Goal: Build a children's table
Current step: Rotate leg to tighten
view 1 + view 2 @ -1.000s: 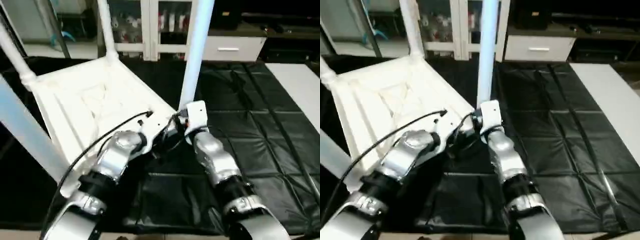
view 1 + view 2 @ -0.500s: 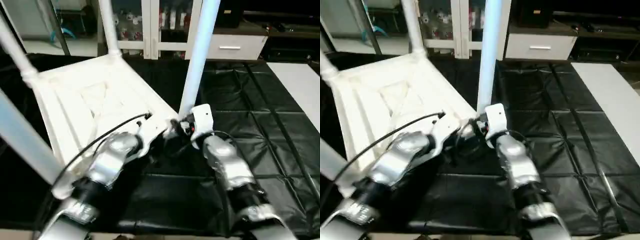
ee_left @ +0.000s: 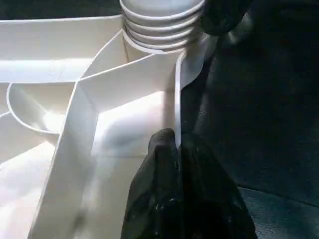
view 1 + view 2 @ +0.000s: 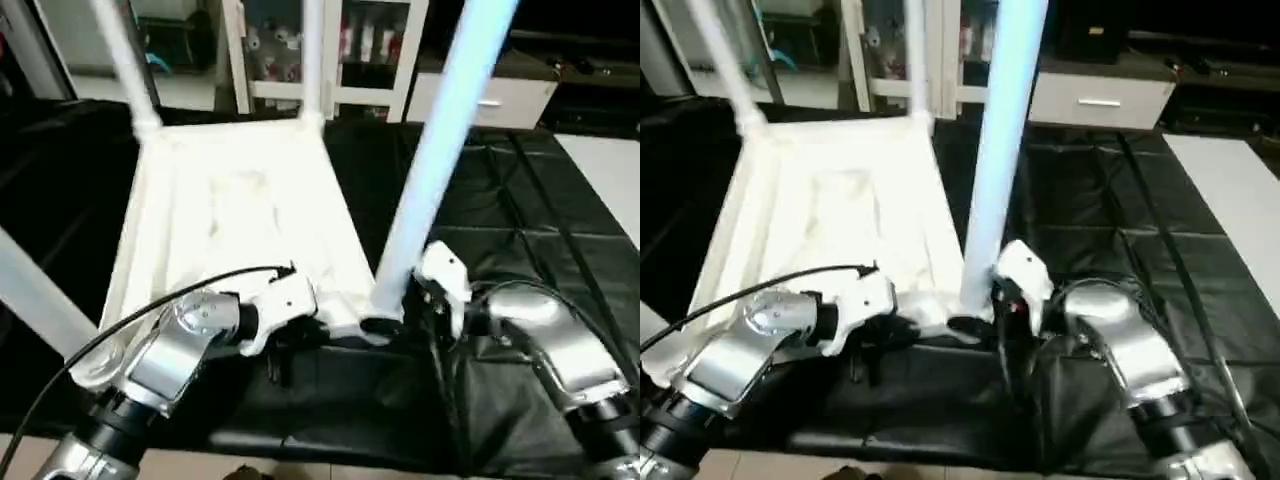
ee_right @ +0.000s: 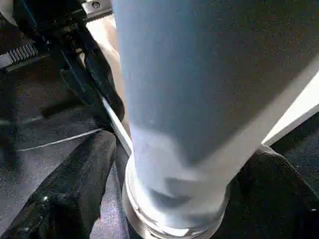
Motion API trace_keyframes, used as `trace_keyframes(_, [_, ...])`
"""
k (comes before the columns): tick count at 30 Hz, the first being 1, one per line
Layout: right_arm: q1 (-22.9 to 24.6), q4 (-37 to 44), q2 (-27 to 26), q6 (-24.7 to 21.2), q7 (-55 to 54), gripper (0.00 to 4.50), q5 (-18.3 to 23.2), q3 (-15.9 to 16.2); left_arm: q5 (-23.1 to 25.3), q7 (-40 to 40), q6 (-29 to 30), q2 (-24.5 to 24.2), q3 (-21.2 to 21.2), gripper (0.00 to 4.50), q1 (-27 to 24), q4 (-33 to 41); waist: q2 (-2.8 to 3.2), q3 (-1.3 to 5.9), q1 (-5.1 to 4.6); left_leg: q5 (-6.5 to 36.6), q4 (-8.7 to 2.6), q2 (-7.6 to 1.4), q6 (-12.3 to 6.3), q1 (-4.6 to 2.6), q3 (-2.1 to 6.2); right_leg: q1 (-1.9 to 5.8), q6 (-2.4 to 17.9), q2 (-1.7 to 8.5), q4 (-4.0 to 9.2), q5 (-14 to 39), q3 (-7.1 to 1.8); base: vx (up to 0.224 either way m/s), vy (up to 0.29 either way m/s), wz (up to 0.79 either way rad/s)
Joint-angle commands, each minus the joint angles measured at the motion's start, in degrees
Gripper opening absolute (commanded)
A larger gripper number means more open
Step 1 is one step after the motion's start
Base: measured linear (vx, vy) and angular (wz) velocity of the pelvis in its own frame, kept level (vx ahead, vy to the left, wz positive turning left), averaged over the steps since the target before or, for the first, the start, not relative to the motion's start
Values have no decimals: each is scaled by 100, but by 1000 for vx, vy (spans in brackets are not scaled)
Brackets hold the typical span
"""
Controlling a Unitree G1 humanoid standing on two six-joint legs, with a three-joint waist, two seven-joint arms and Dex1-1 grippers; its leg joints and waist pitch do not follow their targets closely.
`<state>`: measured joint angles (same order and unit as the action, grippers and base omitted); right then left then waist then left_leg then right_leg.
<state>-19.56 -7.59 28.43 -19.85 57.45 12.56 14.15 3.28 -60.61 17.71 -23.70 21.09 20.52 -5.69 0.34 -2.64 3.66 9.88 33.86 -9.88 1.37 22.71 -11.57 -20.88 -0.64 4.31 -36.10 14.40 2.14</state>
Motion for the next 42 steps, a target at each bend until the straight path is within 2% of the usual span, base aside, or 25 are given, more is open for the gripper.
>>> trace_keyframes(1, [-74, -77, 15, 68, 17, 396, -134, 102, -142, -148, -89, 45, 169, 0, -42, 189, -67, 303, -14, 980, -396, -392, -270, -180, 182, 111, 1382, 425, 438, 190, -239, 0, 0, 0])
trace_keyframes(4, [-122, -140, -43, 69, 6, 396, -188, 130, -150, -156, -86, 30, 150, 0, -82, 225, -92, 314, -27, 895, -383, -388, -279, -182, 175, 116, 1414, 420, 423, 67, -239, 0, 0, 0])
trace_keyframes(5, [-135, -114, -49, 9, 0, 371, -169, 138, -156, -147, -82, 27, 144, 0, -96, 237, -99, 322, -21, 793, -370, -386, -326, -181, 173, 123, 1433, 425, 409, -69, -242, 0, 0, 0])
trace_keyframes(8, [-209, -218, -63, 37, 46, 357, -234, 211, -157, -96, -86, 45, 140, 0, -87, 199, -97, 326, -19, 634, -353, -381, -430, -170, 172, 130, 1456, 419, 384, -300, -235, 0, 0, 0])
trace_keyframes(9, [-216, -241, -79, 45, 38, 344, -241, 215, -160, -88, -93, 38, 141, 0, -94, 200, -119, 322, -17, 625, -347, -379, -471, -166, 170, 132, 1480, 426, 383, -280, -232, 0, 0, 0])
trace_keyframes(13, [-276, -312, -116, 46, 37, 310, -244, 204, -171, -54, -71, 42, 124, 0, -80, 180, -131, 315, -16, 702, -352, -384, -449, -169, 170, 129, 1468, 426, 396, -82, -230, 0, 0, 0])
trace_keyframes(16, [-298, -358, -145, 80, 85, 280, -274, 216, -168, -36, -75, 42, 111, 0, -66, 157, -116, 318, -16, 690, -350, -385, -430, -174, 172, 127, 1465, 424, 389, -79, -228, 0, 0, 0])
trace_keyframes(25, [-281, -422, -162, 119, 162, 272, -287, 246, -176, -42, -98, 9, 85, 0, -119, 163, -134, 325, -22, 606, -333, -376, -474, -166, 169, 131, 1465, 420, 371, -166, -228, 0, 0, 0])
trace_keyframes(26, [-271, -452, -177, 133, 145, 272, -296, 246, -199, -45, -86, 8, 67, 0, -131, 148, -90, 328, -17, 605, -330, -375, -470, -170, 173, 130, 1471, 424, 369, -173, -228, 0, 0, 0])
trace_keyframes(29, [-277, -544, -279, 159, -60, 272, -324, 184, -215, 16, -34, 64, 35, 0, -102, 84, -108, 334, -33, 619, -329, -374, -463, -169, 171, 137, 1488, 419, 369, -208, -226, 0, 0, 0])
trace_keyframes(30, [-319, -706, -473, 192, -466, 272, -395, 77, -186, 176, 10, 178, -5, 0, -44, -38, -118, 334, -44, 582, -324, -368, -473, -164, 166, 127, 1505, 415, 361, -257, -229, 0, 0, 0])
trace_keyframes(32, [-374, -899, -713, 204, -950, 272, -460, -54, -180, 340, 62, 315, -57, 0, 21, -176, -121, 312, -64, 742, -341, -355, -396, -166, 166, 118, 1510, 412, 395, -7, -225, 0, 0, 0])
trace_keyframes(33, [-438, -1160, -1068, 192, -1622, 272, -527, -226, -153, 577, 85, 511, -116, 0, 131, -411, -100, 289, -125, 1011, -373, -347, -211, -155, 179, 101, 1458, 418, 428, 496, -227, 0, 0, 0])
trace_keyframes(34, [-438, -1160, -1068, 192, -1622, 272, -527, -226, -153, 577, 85, 511, -116, 0, 131, -411, -115, 277, -155, 1137, -394, -343, -137, -160, 184, 97, 1415, 415, 460, 714, -225, 0, 0, 0])
trace_keyframes(35, [-510, -1492, -1548, 231, -2490, 272, -626, -392, -52, 944, 98, 778, -166, 0, 342, -793, -103, 272, -198, 1356, -404, -329, 2, -151, 200, 77, 1328, 423, 468, 1115, -231, 0, 0, 0])
trace_keyframes(36, [-516, -1517, -1583, 237, -2554, 272, -635, -403, -44, 972, 101, 798, -169, 0, 359, -823, -124, 266, -204, 1509, -422, -335, 132, -166, 217, 88, 1213, 436, 505, 1409, -227, 0, 0, 0])
trace_keyframes(37, [-581, -1709, -1822, 253, -2905, 272, -657, -463, -18, 1141, 146, 956, -202, 0, 500, -1035, -106, 274, -203, 1557, -421, -332, 171, -177, 223, 83, 1164, 438, 509, 1494, -232, 0, 0, 0])
trace_keyframes(38, [-581, -1709, -1822, 253, -2905, 271, -657, -463, -18, 1141, 146, 956, -202, 0, 500, -1035, -73, 282, -212, 1592, -422, -331, 199, -179, 228, 65, 1140, 443, 509, 1538, -239, 0, 0, 0])
trace_keyframes(39, [-697, -2008, -2062, 348, -3355, 271, -761, -493, 20, 1349, 188, 1132, -238, 0, 667, -1294, -60, 282, -195, 1680, -422, -342, 232, -215, 220, 33, 1099, 432, 529, 1466, -256, 0, 0, 0])
trace_keyframes(41, [-774, -2177, -2189, 362, -3587, 270, -802, -536, 54, 1475, 238, 1212, -248, 0, 757, -1420, -62, 283, -209, 1726, -425, -332, 251, -223, 210, 9, 1124, 426, 535, 1413, -263, 0, 0, 0])
trace_keyframes(42, [-867, -2367, -2332, 353, -3868, 270, -824, -605, 102, 1654, 282, 1311, -267, 0, 865, -1575, -57, 290, -206, 1664, -434, -334, 247, -203, 221, 34, 1133, 430, 523, 1319, -256, 0, 0, 0])
